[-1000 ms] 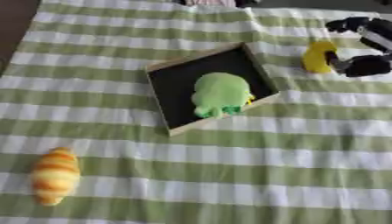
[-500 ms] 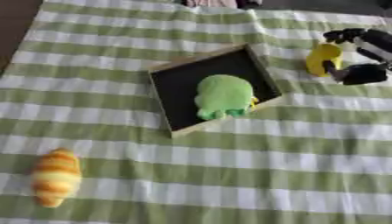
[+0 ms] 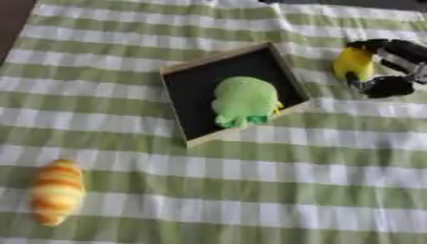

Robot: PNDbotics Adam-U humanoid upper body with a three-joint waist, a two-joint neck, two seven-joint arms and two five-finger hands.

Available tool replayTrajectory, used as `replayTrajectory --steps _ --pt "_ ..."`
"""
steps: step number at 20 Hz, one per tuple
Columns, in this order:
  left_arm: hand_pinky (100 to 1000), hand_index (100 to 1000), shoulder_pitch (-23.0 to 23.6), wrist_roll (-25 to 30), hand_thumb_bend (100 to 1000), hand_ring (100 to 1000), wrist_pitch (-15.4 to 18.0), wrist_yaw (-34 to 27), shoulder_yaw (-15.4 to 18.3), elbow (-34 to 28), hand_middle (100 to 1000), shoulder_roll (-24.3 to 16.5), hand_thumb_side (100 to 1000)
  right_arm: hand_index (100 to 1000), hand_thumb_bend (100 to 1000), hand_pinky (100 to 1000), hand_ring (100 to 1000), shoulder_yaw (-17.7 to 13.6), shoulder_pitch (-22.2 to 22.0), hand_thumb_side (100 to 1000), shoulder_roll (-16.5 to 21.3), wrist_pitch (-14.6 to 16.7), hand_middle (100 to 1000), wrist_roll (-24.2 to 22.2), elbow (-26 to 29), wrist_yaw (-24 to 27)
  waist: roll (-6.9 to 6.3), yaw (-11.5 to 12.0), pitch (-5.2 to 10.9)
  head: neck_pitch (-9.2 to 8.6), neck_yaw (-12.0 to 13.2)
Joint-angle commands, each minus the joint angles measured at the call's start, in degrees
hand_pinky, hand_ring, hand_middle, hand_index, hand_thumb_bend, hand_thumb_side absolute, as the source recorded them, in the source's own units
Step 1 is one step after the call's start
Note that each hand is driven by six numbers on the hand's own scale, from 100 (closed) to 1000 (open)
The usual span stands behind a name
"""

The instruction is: Pick up objects on the table and place them in the box.

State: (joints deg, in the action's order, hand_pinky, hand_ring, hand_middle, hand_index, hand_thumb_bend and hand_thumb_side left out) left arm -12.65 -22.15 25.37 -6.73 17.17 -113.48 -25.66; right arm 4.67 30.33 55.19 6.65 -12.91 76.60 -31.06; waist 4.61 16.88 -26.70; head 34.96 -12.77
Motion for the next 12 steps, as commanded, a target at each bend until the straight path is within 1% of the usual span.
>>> replayTrajectory --steps 1,3,4,5,6,7,8,9,12 --pt "733 805 -0.5 0.1 100 726 0.0 -0.1 0.5 -1.1 682 -0.9 606 924 100 877 764 -0.4 0.6 454 1.2 -1.1 738 1.2 -0.5 -0.8 -0.25 -0.1 1.01 -0.58 -0.1" --pt "733 806 -0.5 0.1 100 726 0.0 -0.2 0.5 -1.1 682 -0.9 606 834 100 812 678 -0.4 0.8 391 1.0 -1.9 640 3.0 -0.4 -0.2 -0.30 -0.2 1.04 -0.56 -0.1" --pt "733 806 -0.4 0.1 100 726 0.0 -0.2 0.5 -1.1 682 -0.9 606 826 100 808 672 -0.4 0.8 383 1.0 -2.3 633 4.3 -0.1 0.5 -0.33 -0.2 1.07 -0.52 -0.1" --pt "733 806 -0.4 0.1 100 726 0.0 -0.2 0.5 -1.1 682 -0.9 606 772 100 780 629 -0.3 0.8 337 1.0 -2.4 588 5.6 0.4 1.4 -0.37 -0.2 1.15 -0.39 0.0" --pt "733 806 -0.4 0.1 100 726 -0.1 -0.2 0.5 -1.1 682 -0.9 606 736 100 762 608 -0.1 0.8 321 1.0 -2.3 560 6.8 1.0 2.3 -0.39 -0.3 1.26 -0.26 0.0" --pt "733 806 -0.4 0.2 100 726 -0.1 -0.3 0.5 -1.1 682 -0.8 607 681 100 736 575 0.1 0.8 289 1.1 -2.2 515 8.0 1.7 3.3 -0.41 -0.4 1.38 -0.12 0.0" --pt "733 806 -0.4 0.2 100 726 -0.1 -0.3 0.4 -1.1 682 -0.8 607 654 100 731 573 0.3 0.7 272 1.2 -1.9 502 9.4 2.5 4.2 -0.45 -0.5 1.52 -0.01 0.0" --pt "734 806 -0.3 0.2 100 726 -0.2 -0.3 0.4 -1.1 682 -0.8 607 583 100 733 587 0.5 0.6 242 1.3 -1.6 504 10.8 3.4 5.3 -0.50 -0.6 1.68 0.11 0.0" --pt "734 806 -0.2 0.3 100 726 -0.2 -0.3 0.4 -1.1 682 -0.9 607 547 100 741 613 1.1 0.3 212 2.0 -0.4 476 14.4 6.5 8.2 -0.66 -0.9 2.20 0.57 0.0"
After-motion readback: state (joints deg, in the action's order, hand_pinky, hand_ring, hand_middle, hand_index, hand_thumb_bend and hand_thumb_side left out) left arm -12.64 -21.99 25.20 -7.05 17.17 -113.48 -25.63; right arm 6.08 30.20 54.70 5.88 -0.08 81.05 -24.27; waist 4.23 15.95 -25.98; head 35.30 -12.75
